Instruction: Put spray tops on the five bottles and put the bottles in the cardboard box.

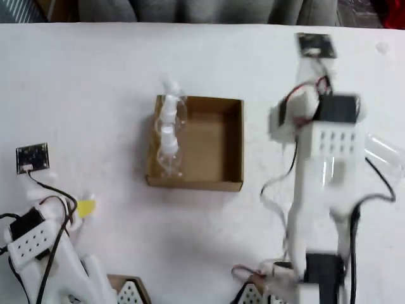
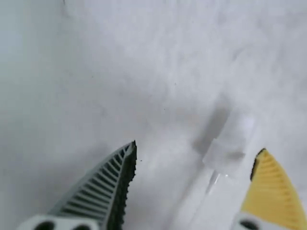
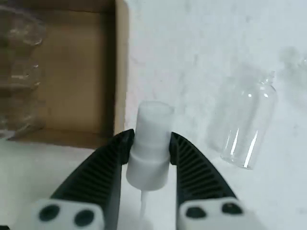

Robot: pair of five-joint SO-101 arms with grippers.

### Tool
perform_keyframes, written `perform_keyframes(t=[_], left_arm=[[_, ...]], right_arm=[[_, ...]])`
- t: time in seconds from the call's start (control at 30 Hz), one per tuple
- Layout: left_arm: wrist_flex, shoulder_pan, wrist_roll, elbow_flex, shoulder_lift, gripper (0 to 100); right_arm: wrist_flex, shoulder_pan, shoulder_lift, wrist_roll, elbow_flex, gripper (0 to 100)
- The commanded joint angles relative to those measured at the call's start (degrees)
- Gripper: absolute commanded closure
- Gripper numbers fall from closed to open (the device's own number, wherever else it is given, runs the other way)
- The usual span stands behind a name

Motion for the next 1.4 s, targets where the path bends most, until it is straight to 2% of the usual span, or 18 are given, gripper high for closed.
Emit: perform_keyframes(t=[0.0,0.27,0.43,0.7,0.87,0.97,1.13,1.37], left_arm=[[0.7,-0.4,0.7,-3.6,0.84,65],[0.7,-0.4,0.7,-3.52,0.84,65],[0.7,-0.4,0.7,-3.52,0.84,65],[0.7,-0.66,0.7,-3.52,0.84,65],[0.7,-0.66,0.7,-3.52,0.84,65],[0.62,-0.66,0.7,-3.52,0.84,65],[0.62,-0.66,0.7,-3.52,0.84,65],[0.62,-0.66,0.7,-3.52,0.84,65]], right_arm=[[1.54,-10.33,-14.64,1.67,4.48,98.1],[-2.07,-43.47,-30.55,1.58,18.9,98.0],[-10.07,-55.08,-31.69,1.67,28.48,97.8],[-36.88,-59.65,-31.69,1.05,50.64,97.9],[-55.34,-60.18,-31.69,-7.74,63.38,97.7],[-63.25,-60.18,-31.78,-9.14,67.96,97.7],[-67.56,-60.18,-31.6,-9.49,69.89,96.2],[-65.45,-63.34,-32.22,-12.31,69.45,77.9]])
